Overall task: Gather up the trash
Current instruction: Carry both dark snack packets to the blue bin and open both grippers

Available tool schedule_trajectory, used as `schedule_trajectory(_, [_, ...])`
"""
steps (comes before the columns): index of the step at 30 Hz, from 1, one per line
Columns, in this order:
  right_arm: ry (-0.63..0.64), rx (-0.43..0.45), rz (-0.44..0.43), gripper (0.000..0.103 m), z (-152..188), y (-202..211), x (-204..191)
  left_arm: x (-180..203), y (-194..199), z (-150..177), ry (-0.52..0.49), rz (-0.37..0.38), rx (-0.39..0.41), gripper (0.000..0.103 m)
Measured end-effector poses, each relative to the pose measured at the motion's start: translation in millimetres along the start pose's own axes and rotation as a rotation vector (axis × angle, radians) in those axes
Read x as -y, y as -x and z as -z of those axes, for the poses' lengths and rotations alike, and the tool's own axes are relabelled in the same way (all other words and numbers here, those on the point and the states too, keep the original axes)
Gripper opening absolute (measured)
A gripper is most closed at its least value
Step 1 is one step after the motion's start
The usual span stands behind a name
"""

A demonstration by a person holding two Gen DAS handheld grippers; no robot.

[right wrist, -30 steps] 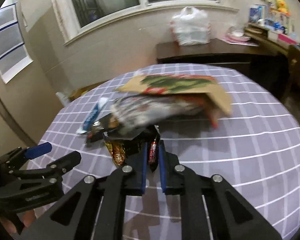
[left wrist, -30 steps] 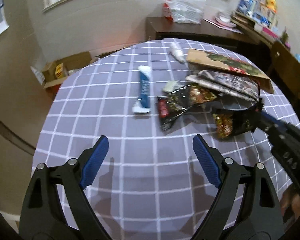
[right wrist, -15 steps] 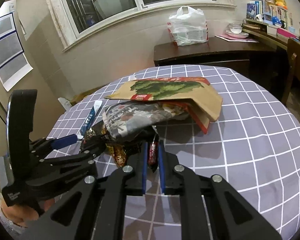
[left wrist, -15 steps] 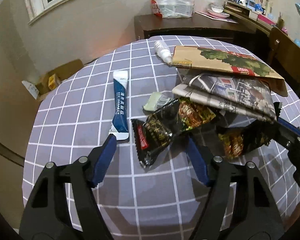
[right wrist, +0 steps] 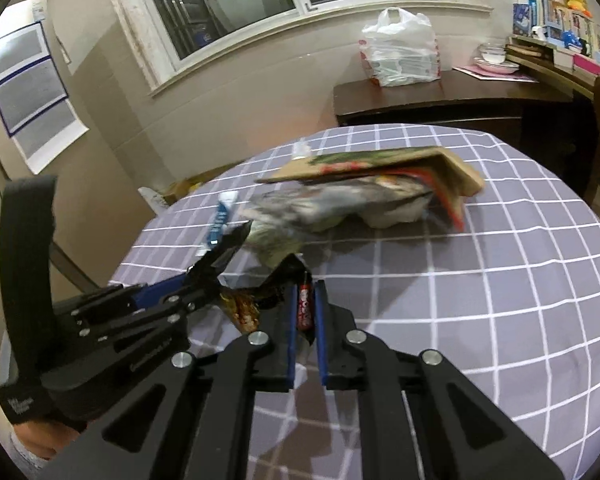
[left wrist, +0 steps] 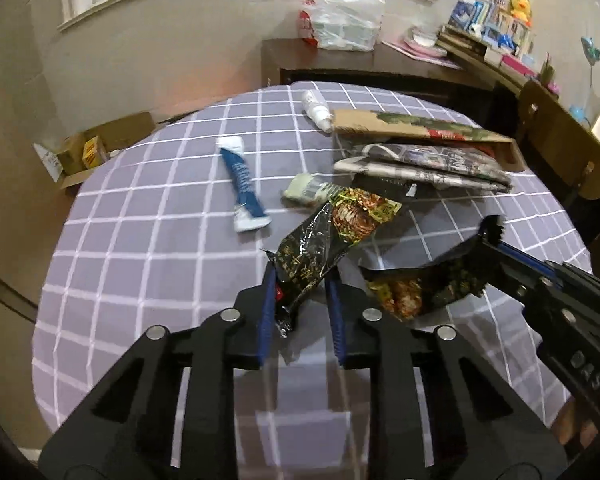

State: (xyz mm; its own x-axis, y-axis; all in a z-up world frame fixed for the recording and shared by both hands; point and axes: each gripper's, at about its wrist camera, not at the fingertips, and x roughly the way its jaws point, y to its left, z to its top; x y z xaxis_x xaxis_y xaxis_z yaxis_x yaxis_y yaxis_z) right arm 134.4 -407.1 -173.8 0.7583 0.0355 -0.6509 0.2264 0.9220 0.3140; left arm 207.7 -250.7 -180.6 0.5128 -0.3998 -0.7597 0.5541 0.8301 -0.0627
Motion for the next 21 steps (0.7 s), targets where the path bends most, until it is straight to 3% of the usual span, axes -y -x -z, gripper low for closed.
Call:
schedule_trajectory(13, [0.091,-0.008,-0.105,0.006,17,20,-90,-82,89,55,0.166,-0.002,0.087,0.021])
schedule_trajectory(21, [0.213,-0.035,-0.212,0.006,33,8,-197,-169,137,96,0.305,-0.057,0.136,0.021])
